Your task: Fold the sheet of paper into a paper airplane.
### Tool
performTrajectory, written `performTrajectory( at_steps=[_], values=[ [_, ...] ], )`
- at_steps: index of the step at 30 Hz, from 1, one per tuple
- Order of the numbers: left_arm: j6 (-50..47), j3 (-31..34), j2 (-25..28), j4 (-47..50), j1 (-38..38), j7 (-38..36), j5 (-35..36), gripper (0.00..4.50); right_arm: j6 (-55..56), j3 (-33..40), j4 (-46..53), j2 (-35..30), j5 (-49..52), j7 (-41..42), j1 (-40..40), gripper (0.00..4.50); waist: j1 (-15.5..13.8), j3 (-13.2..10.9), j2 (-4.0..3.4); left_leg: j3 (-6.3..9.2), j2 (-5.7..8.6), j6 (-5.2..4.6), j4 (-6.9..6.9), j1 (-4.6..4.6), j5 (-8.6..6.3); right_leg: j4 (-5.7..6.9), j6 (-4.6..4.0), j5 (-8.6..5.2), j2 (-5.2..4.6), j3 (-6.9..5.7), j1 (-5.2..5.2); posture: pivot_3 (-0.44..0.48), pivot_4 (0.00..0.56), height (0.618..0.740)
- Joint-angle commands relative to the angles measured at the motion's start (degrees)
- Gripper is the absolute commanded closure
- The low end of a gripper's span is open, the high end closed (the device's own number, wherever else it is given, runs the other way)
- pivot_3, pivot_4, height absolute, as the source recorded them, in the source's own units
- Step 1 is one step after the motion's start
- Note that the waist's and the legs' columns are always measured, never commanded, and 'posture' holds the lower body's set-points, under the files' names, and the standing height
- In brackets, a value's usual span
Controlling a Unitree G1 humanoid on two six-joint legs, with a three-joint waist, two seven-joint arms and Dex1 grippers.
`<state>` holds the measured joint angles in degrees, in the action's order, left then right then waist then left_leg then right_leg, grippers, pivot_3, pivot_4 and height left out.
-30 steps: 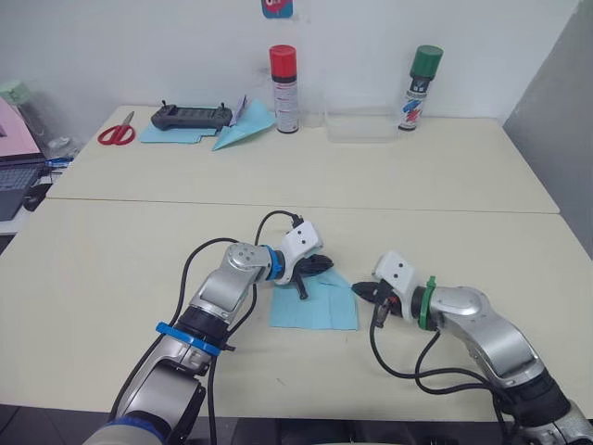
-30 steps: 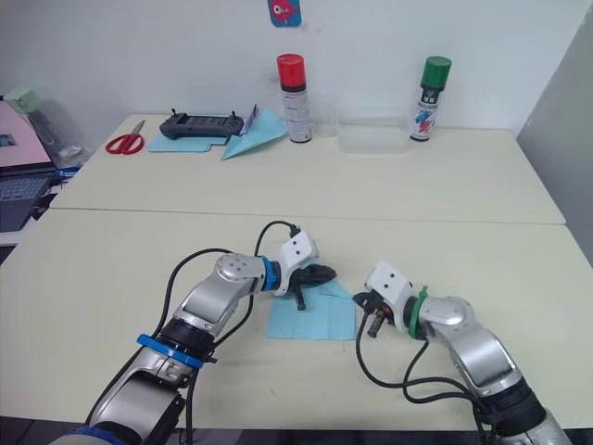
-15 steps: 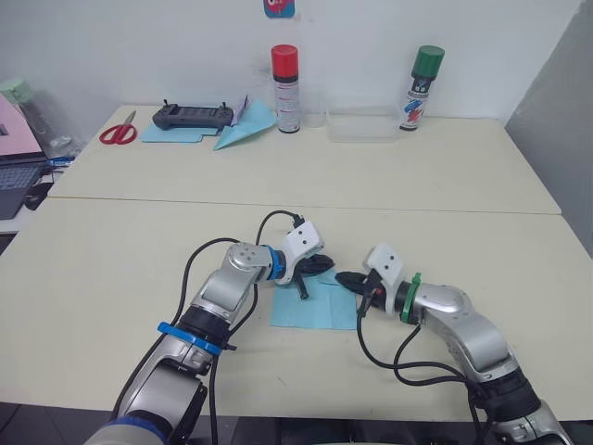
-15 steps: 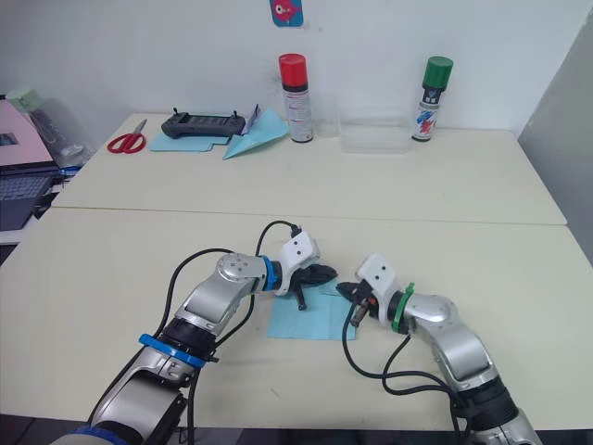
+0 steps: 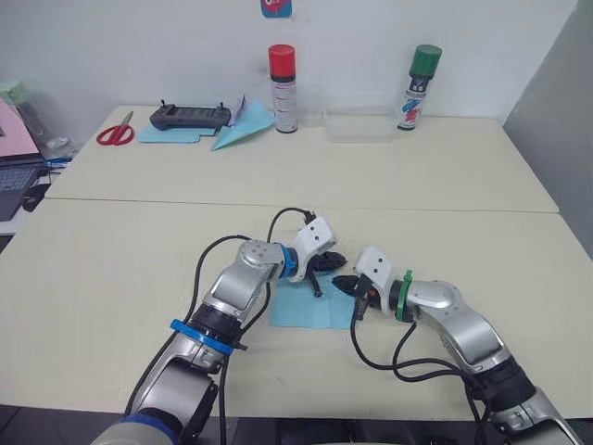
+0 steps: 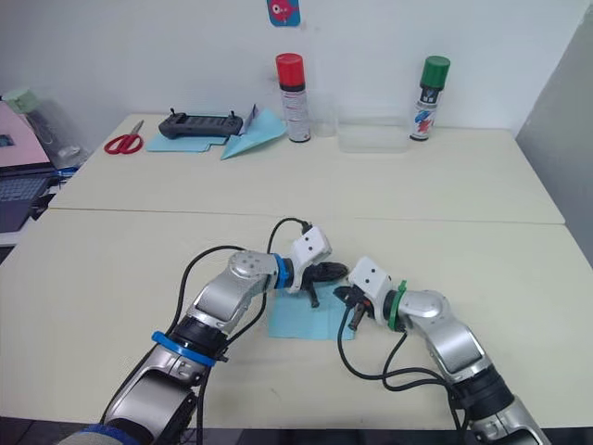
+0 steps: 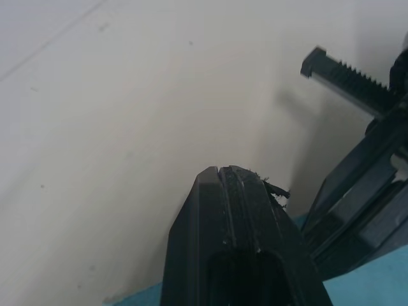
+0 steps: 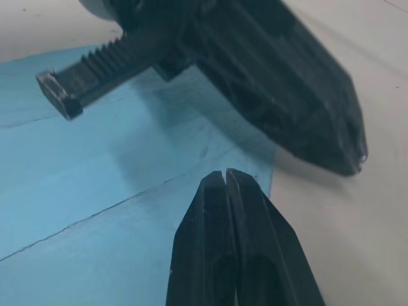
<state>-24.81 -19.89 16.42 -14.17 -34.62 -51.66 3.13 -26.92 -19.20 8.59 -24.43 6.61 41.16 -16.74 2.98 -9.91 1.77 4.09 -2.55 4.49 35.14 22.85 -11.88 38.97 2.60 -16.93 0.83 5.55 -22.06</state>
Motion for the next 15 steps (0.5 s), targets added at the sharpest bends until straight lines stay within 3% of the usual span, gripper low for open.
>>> performTrajectory(
  at_steps=[1, 15],
  values=[
    [-0.5, -0.8, 0.8, 0.5, 0.3, -0.5, -0.7, 4.50, -1.3, 0.0, -1.5, -0.7, -1.3, -0.5, 0.7, 4.44, 0.1, 0.0, 0.00, 0.01, 0.00, 0.00, 0.00, 0.01, 0.00, 0.00, 0.00, 0.00, 0.00, -0.01, 0.00, 0.000, 0.150, 0.740],
    [4.0, 2.4, 3.9, -14.5, -3.7, 9.2, -5.2, 4.50, -1.4, -0.4, -1.5, -0.6, -1.8, -0.2, 1.4, 4.44, 0.5, 0.1, 0.02, -0.01, 0.00, -0.01, 0.02, -0.53, 0.01, 0.00, 0.03, 0.03, 0.00, 0.06, 0.46, 0.000, 0.150, 0.740]
  ],
)
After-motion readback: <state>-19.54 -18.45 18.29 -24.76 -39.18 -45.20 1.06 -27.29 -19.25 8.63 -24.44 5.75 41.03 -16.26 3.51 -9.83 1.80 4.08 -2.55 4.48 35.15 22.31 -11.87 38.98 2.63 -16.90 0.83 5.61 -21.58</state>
